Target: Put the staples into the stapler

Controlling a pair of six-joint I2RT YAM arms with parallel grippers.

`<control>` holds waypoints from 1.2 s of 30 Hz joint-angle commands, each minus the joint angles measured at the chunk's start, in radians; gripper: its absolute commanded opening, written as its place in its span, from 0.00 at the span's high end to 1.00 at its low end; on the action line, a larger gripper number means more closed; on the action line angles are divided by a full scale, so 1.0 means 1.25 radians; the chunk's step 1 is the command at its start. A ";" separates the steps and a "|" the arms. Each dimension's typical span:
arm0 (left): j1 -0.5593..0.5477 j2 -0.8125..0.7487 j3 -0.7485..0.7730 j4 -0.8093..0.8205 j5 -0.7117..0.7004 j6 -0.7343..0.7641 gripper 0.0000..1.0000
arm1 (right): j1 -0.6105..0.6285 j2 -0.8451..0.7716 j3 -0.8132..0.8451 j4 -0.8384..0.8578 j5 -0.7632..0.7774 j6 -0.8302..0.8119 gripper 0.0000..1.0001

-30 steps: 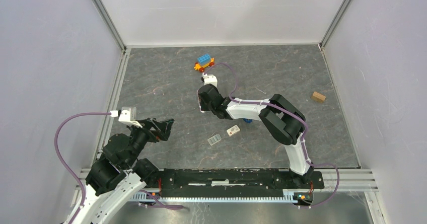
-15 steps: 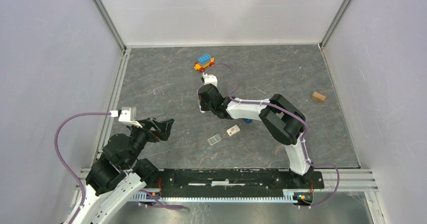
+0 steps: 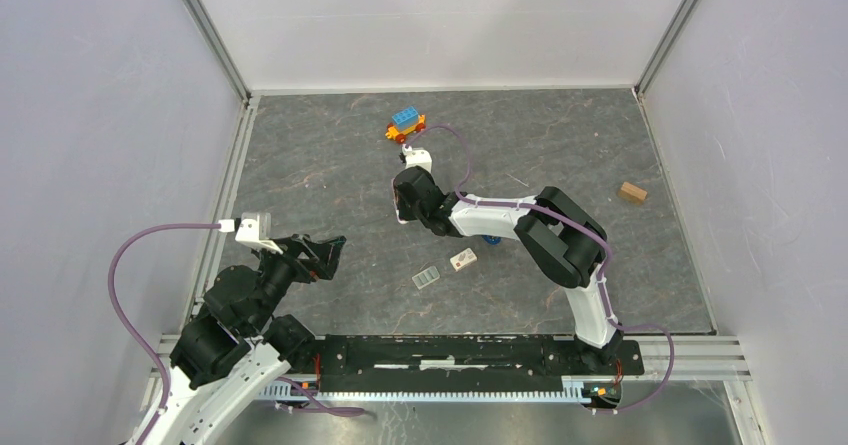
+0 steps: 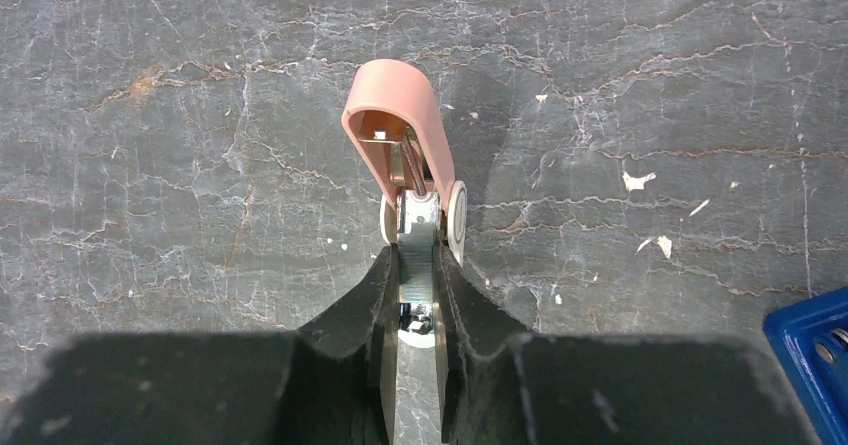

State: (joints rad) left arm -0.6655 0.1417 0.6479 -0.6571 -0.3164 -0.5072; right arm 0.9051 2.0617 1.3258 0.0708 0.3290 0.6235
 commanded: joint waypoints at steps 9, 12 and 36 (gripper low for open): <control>-0.003 -0.004 0.001 0.014 -0.010 0.040 0.00 | 0.002 -0.053 0.044 0.007 0.010 0.005 0.80; -0.003 -0.007 0.002 0.014 -0.010 0.040 0.00 | 0.002 -0.049 0.045 -0.003 0.021 0.004 0.80; -0.003 -0.002 0.000 0.014 -0.009 0.040 0.00 | 0.004 -0.026 -0.013 0.034 0.010 0.022 0.81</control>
State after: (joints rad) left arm -0.6655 0.1410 0.6479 -0.6571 -0.3161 -0.5072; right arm 0.9058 2.0468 1.3178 0.0750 0.3260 0.6365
